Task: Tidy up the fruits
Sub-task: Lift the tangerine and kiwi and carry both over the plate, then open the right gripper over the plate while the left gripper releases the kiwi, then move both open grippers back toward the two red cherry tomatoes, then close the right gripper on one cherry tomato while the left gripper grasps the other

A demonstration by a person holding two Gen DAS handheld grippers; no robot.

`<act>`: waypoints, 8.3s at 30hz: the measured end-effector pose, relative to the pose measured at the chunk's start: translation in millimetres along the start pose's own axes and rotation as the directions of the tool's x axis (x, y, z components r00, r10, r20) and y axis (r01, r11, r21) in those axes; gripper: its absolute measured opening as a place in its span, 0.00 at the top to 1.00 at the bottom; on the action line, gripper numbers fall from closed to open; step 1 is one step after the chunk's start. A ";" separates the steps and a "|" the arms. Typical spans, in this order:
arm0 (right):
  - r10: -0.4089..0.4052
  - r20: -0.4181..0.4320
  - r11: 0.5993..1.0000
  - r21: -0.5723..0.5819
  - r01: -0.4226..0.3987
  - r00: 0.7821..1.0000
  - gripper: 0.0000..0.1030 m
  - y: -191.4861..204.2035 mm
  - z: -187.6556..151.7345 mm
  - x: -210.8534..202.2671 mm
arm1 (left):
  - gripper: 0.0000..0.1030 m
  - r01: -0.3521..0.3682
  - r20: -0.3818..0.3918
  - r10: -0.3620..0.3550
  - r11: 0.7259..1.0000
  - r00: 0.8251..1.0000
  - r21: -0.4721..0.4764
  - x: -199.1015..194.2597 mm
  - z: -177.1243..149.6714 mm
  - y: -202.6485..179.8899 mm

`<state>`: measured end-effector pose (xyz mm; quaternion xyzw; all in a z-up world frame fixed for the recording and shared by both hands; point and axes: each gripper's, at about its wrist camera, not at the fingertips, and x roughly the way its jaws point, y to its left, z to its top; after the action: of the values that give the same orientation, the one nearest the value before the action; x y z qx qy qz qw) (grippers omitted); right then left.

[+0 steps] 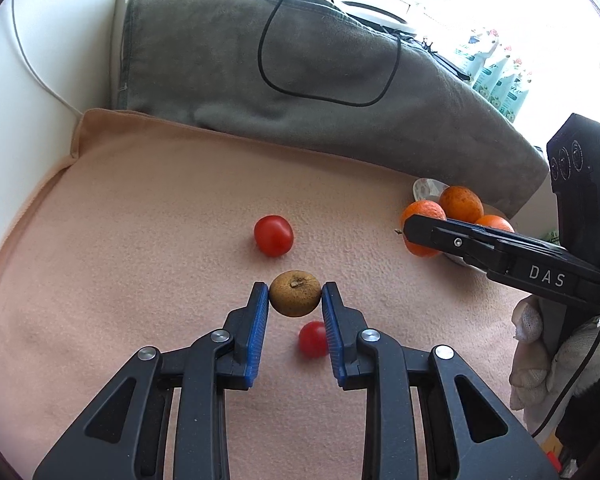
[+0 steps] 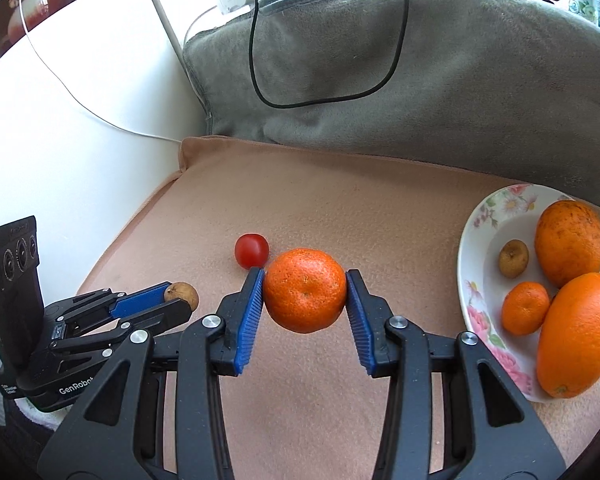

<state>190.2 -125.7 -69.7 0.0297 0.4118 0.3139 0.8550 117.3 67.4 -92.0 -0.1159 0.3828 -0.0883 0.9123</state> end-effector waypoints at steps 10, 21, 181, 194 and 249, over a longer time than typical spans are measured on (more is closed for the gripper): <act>-0.075 0.076 0.996 0.042 0.072 0.994 0.59 -34.8 -13.1 -58.4 | 0.75 0.068 0.018 -0.070 0.995 0.997 0.076 14.5 20.3 -44.5; -0.182 0.123 0.977 0.136 0.165 0.975 0.59 -93.4 -22.7 -108.8 | 0.75 0.149 0.013 -0.152 0.980 0.988 0.129 35.7 41.2 -93.4; -0.051 0.093 0.998 0.026 0.048 0.994 0.15 -6.6 -20.6 -70.5 | 0.26 -0.056 0.085 0.055 0.998 0.995 0.019 -47.9 -35.5 -12.0; 0.071 -0.026 0.997 0.030 -0.070 0.997 0.29 4.5 9.7 12.3 | 0.43 0.018 0.026 -0.018 1.000 1.000 -0.015 -23.8 -34.7 -10.8; 0.076 -0.187 0.990 -0.100 -0.096 0.979 0.68 42.9 33.8 113.4 | 0.78 0.041 -0.074 -0.046 0.997 0.996 -0.061 37.7 -22.7 -5.3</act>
<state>245.2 -20.6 -111.8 -0.0280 0.4690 0.3739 0.7996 126.7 49.6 -131.5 -0.1477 0.4169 -0.1011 0.8911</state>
